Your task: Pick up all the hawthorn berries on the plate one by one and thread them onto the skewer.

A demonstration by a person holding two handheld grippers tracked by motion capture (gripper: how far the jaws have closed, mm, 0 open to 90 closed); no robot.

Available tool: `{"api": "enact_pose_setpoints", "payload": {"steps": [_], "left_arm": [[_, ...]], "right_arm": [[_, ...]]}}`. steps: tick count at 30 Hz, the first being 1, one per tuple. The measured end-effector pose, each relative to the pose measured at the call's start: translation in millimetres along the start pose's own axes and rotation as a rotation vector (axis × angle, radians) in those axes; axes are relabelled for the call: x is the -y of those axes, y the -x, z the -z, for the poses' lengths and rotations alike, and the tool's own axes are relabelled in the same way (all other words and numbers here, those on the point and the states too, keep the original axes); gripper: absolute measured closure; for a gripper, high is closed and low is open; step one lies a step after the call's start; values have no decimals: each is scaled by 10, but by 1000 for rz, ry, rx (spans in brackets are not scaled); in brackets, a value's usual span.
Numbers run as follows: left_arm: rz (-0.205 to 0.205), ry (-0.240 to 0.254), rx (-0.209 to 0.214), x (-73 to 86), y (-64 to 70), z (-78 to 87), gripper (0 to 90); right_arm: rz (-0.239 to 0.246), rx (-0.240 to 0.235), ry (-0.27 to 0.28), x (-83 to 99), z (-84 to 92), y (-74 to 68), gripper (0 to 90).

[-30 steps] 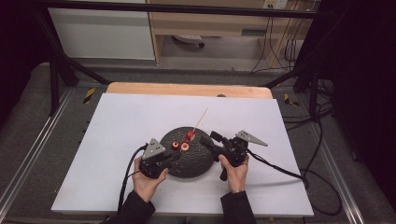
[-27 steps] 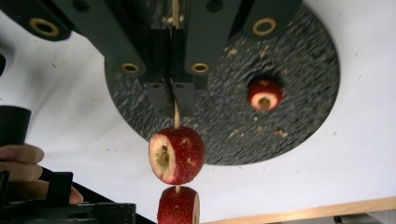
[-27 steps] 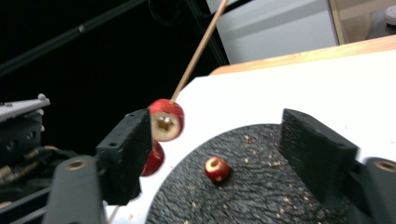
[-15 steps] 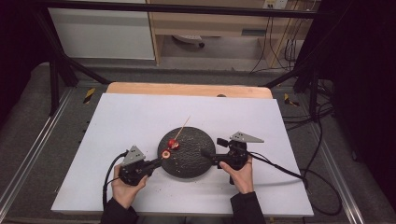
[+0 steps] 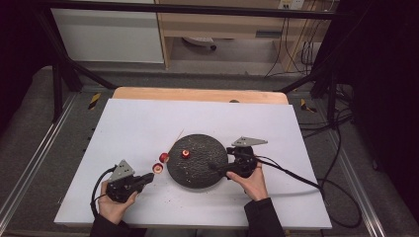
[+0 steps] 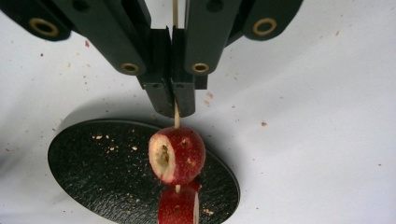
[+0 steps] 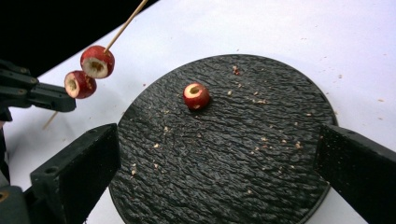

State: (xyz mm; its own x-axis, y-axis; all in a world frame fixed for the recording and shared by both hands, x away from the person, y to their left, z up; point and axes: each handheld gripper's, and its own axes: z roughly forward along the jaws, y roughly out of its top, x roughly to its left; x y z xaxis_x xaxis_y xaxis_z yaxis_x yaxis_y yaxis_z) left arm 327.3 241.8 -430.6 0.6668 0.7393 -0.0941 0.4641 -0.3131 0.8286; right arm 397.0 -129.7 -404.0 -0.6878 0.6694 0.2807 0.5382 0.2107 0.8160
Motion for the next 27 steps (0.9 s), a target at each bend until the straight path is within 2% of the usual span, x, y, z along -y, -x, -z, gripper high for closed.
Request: {"api": "enact_pose_setpoints", "payload": {"steps": [4, 12, 27], "left_arm": [[-6, -4, -3, 35, -29, 30, 883], [13, -3, -11, 81, -108, 76, 883], [23, -8, -16, 95, -159, 89, 883]], "right_arm": [[30, 6, -53, -82, -63, -50, 17], [53, 23, -129, -272, -220, -131, 22], [100, 45, -244, -555, -682, -272, 41]]}}
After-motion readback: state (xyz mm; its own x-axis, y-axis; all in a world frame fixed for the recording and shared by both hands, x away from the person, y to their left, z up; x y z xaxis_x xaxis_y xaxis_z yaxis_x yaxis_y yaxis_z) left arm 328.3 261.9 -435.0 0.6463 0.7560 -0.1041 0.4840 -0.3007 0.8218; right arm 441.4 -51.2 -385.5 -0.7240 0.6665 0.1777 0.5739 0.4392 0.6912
